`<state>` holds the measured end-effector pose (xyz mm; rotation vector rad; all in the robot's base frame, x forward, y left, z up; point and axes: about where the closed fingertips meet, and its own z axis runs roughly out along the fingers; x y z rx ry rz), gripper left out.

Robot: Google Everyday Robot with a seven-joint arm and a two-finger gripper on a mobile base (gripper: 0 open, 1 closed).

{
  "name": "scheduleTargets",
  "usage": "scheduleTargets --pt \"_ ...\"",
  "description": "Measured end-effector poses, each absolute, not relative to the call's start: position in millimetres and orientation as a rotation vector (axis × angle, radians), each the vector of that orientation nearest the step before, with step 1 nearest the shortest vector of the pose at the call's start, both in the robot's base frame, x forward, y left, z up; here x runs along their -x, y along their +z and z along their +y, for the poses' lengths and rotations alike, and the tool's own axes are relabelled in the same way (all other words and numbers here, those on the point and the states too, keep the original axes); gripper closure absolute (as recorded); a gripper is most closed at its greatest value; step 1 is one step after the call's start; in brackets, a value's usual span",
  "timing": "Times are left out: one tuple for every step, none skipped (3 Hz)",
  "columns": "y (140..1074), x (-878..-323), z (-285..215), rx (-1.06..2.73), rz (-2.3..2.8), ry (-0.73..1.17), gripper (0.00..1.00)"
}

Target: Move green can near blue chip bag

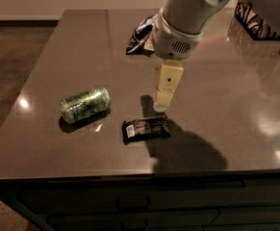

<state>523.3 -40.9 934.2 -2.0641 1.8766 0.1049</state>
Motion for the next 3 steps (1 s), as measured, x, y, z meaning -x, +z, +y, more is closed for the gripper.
scheduleTargets --pt "916 -535 11 2.153 1.786 0.179 0.0" --pt "895 -538 57 2.249 1.716 0.227 0.0" --pt "878 -532 91 2.329 1.659 0.252 0.0"
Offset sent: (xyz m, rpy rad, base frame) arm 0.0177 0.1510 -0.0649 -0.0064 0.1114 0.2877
